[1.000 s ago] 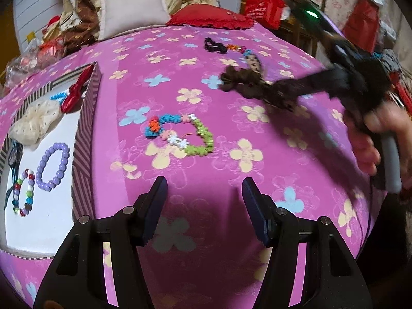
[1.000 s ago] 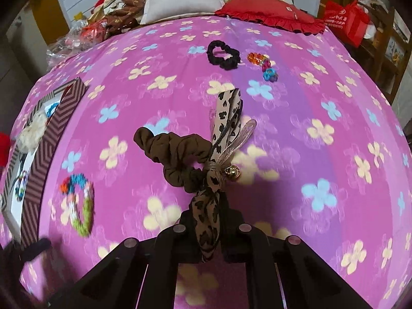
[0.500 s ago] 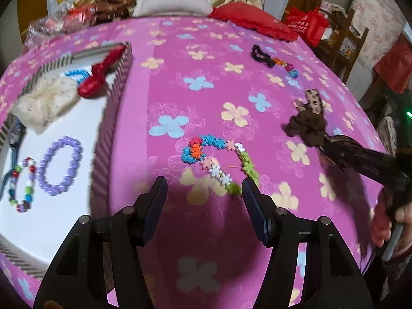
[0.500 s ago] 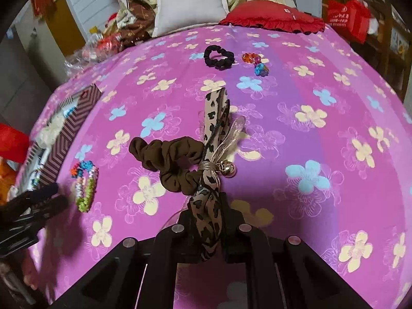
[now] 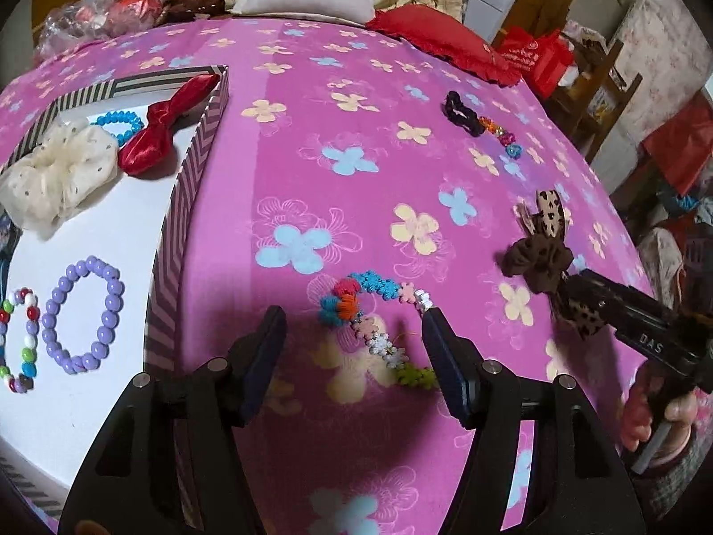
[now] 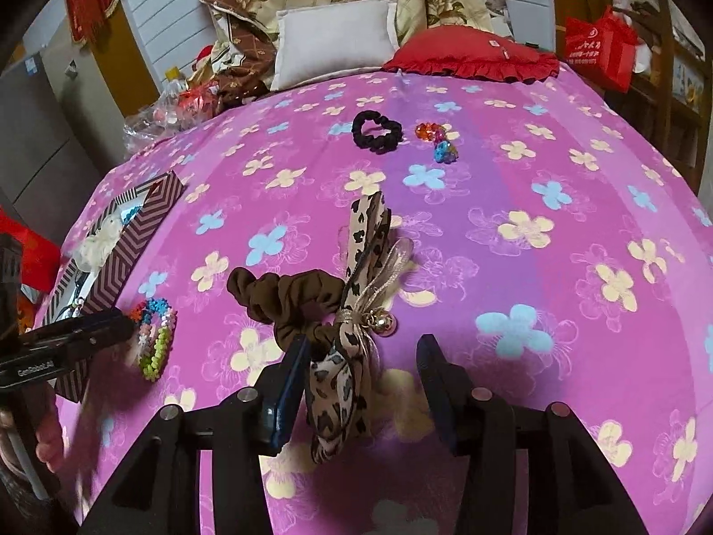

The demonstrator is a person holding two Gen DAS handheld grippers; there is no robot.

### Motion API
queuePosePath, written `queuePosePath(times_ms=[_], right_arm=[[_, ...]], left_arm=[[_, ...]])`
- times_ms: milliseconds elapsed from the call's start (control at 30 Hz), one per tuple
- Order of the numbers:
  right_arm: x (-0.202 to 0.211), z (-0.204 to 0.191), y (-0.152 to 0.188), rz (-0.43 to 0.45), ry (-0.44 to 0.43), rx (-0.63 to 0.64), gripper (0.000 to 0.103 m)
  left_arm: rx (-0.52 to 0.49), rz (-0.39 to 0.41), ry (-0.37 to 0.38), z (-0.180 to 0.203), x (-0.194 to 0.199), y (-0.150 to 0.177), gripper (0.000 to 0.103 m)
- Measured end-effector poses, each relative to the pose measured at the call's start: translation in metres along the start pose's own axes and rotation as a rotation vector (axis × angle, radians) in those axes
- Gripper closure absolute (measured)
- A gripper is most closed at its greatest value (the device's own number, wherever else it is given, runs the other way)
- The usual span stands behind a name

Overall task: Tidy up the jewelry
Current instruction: 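Grasp the green flower-bead bracelet with left tool while right lifts the leopard bow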

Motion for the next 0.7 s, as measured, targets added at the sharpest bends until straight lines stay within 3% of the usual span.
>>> queuePosePath(times_ms=[133,267,333,400,567,633,700], right_arm=[[-0.007,-0.005,-0.002,-0.002,0.002,0.008,0.056],[-0.010,-0.008,-0.006,0.007,0.006,0.016,0.056],[-0.011,-0.009,-0.007,0.010,0.007,0.019,0.056],[-0.014,-0.010,-0.008,0.008,0.010,0.019,0.056],[-0.023,-0.011,-0.009,0.003,0.019,0.007,0.056],[-0.026,-0.011,-0.010,0.010,0.024,-0.002,0.055],[-0.028,-0.014,-0.011,0.015,0.036,0.012,0.056]], left_arm=[[-0.122,-0.030,-0.061,0.012,-0.012,0.000,0.040],[-0.159,-0.038,-0.072,0.017,-0.024,0.000,0.040],[-0.176,-0.017,-0.109,0.018,-0.024,0.000,0.063],[-0.188,-0.008,-0.133,0.018,-0.024,0.000,0.077],[-0.196,0.012,-0.131,0.023,-0.025,0.002,0.077],[-0.184,0.028,-0.120,0.025,-0.025,0.003,0.066],[-0.190,0.039,-0.125,0.029,-0.027,0.003,0.066]])
Point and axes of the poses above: each gripper's, at about its wrist camera, not at the fingertips, and x roughly against the way its jaws point, z to its right, y to its underside, the point moved 6 cm from there along -x, roughly the way its jaws point, and after that the axes turned 9 degrees about z, right-handed, at the moved point
